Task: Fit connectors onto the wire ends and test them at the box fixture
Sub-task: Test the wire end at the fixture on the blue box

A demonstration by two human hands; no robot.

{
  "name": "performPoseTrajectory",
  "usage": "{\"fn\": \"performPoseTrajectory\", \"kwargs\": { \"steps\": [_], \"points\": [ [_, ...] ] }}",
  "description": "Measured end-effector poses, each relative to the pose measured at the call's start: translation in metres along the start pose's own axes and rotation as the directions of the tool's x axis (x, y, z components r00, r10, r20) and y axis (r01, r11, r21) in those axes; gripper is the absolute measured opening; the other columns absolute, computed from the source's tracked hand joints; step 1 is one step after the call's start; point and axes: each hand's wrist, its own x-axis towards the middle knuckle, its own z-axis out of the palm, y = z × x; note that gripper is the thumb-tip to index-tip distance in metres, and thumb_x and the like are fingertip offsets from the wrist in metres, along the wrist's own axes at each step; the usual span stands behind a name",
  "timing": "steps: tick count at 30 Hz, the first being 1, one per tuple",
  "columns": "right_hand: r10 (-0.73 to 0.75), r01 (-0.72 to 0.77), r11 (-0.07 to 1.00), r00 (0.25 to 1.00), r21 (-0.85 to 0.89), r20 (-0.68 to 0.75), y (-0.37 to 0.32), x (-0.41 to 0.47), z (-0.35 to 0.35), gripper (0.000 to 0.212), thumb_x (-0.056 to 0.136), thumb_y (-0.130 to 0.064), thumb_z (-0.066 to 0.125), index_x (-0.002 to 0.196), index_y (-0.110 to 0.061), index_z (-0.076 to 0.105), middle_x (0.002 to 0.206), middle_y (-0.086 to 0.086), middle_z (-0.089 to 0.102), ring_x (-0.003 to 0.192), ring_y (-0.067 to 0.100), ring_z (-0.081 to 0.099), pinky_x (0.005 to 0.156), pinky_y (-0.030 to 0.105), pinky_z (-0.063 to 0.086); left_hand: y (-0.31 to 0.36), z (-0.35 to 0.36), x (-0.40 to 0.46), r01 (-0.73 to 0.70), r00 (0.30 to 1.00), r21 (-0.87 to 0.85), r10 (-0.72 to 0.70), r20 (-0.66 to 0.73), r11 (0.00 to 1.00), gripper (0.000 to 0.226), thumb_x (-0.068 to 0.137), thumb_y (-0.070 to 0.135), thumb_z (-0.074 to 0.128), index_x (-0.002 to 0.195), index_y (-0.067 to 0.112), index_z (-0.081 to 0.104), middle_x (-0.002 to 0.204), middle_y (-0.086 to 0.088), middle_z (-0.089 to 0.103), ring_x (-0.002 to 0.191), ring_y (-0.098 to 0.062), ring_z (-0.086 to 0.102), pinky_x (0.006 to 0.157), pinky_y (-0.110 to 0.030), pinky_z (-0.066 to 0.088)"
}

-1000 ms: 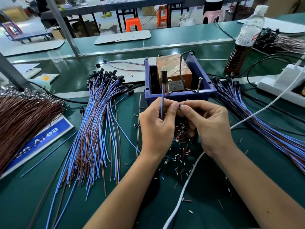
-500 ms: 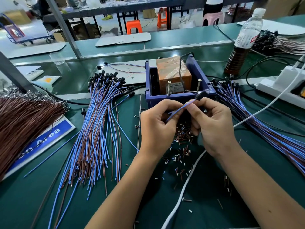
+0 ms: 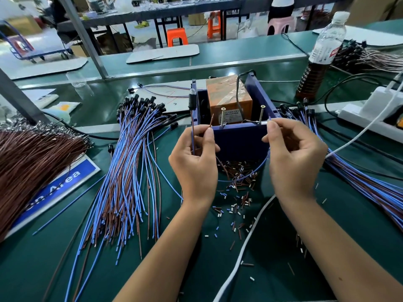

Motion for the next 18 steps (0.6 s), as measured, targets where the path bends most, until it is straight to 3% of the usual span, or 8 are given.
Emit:
{"fn": "performPoseTrajectory", "kwargs": {
  "steps": [2, 7, 11, 18],
  "points": [
    [-0.02, 0.018, 0.997, 0.999, -0.07, -0.027, 0.0, 0.0027, 0.0013, 0.01, 0.101, -0.022, 0.067, 0.097, -0.024, 0.076, 0.075, -0.013, 0.071, 0.069, 0.01, 0.068, 0.067, 0.022, 0.052, 0.0009, 0.0027, -0.0009, 0.006, 1.0, -0.013, -0.006, -0.016, 1.0, 0.013, 0.099, 0.013, 0.067, 0.09, 0.022, 0.071, 0.061, 0.003, 0.061, 0.055, -0.014, 0.056, 0.057, -0.027, 0.045],
    [-0.03, 0.026, 0.987, 0.999, -0.157, -0.022, 0.0, 0.0059, 0.0051, 0.015, 0.099, -0.022, 0.068, 0.103, -0.014, 0.082, 0.083, -0.005, 0.077, 0.076, 0.01, 0.073, 0.071, 0.029, 0.059, 0.0019, 0.0067, -0.0031, -0.024, 1.0, -0.01, 0.024, 0.012, 1.0, 0.008, 0.096, 0.008, 0.069, 0.1, 0.013, 0.073, 0.065, -0.007, 0.065, 0.059, -0.022, 0.063, 0.06, -0.034, 0.055],
    [-0.021, 0.016, 0.986, 0.999, -0.168, -0.025, -0.0006, 0.007, 0.0061, 0.016, 0.098, -0.022, 0.069, 0.102, -0.014, 0.082, 0.082, -0.004, 0.077, 0.075, 0.009, 0.073, 0.071, 0.027, 0.059, 0.0014, 0.0078, -0.0033, -0.04, 0.999, -0.013, 0.04, -0.007, 0.999, 0.006, 0.097, 0.008, 0.069, 0.099, 0.01, 0.074, 0.068, -0.007, 0.068, 0.06, -0.012, 0.066, 0.062, -0.025, 0.053],
    [-0.044, 0.042, 0.985, 0.999, -0.167, -0.008, -0.0032, 0.005, 0.0063, 0.015, 0.098, -0.02, 0.068, 0.1, -0.016, 0.082, 0.08, -0.008, 0.075, 0.073, 0.006, 0.071, 0.069, 0.017, 0.052, 0.0003, 0.0074, -0.0034, -0.055, 0.998, 0.003, 0.055, 0.008, 0.998, 0.007, 0.096, 0.005, 0.068, 0.098, 0.009, 0.074, 0.07, -0.006, 0.068, 0.062, -0.013, 0.066, 0.065, -0.027, 0.055]
  ]
}}
